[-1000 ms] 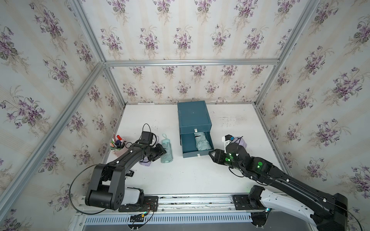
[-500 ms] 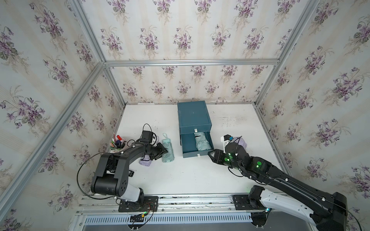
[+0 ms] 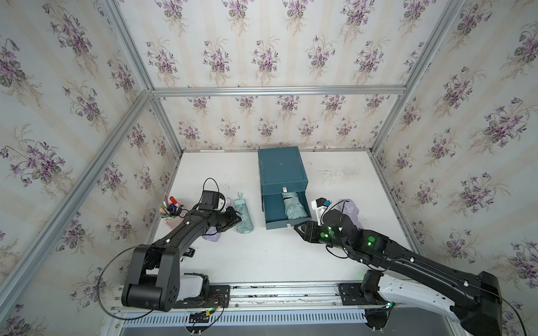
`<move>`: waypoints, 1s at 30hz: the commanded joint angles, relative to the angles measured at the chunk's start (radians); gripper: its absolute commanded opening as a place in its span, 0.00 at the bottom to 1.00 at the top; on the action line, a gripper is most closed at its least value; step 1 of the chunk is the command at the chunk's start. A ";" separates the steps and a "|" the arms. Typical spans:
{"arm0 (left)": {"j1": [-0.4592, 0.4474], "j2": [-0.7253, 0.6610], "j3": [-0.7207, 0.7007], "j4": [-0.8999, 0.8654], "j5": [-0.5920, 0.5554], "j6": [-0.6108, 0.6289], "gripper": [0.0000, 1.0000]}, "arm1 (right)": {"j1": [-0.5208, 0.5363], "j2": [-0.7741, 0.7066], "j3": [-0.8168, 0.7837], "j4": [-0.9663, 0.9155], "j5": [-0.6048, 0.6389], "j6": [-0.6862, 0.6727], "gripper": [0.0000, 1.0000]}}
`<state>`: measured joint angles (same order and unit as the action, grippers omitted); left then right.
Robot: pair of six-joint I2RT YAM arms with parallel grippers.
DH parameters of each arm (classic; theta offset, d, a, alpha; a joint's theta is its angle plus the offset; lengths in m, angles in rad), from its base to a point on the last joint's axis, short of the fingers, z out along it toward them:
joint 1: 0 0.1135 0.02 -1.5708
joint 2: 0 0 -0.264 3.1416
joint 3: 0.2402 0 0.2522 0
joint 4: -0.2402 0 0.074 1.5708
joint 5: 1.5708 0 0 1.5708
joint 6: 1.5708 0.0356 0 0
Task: Place the umbrella in the drawer by color
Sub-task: Pick up the umbrella from the center of the board.
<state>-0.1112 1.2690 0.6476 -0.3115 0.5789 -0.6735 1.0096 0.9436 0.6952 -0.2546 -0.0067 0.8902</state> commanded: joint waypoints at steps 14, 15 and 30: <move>-0.094 -0.591 0.012 -0.074 0.163 -0.225 0.18 | 0.053 0.280 0.195 0.357 -0.187 -0.038 0.79; -0.095 -0.602 0.014 -0.070 0.172 -0.235 0.18 | 0.053 0.292 0.201 0.364 -0.203 -0.036 0.79; -0.130 -0.631 0.002 0.011 0.232 -0.327 0.18 | 0.071 0.366 0.213 0.443 -0.240 -0.030 0.66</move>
<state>-0.2367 0.6353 0.6487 -0.3775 0.7845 -0.9924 1.0805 1.3045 0.8902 0.1524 -0.2466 0.8677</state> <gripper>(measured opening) 0.181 0.666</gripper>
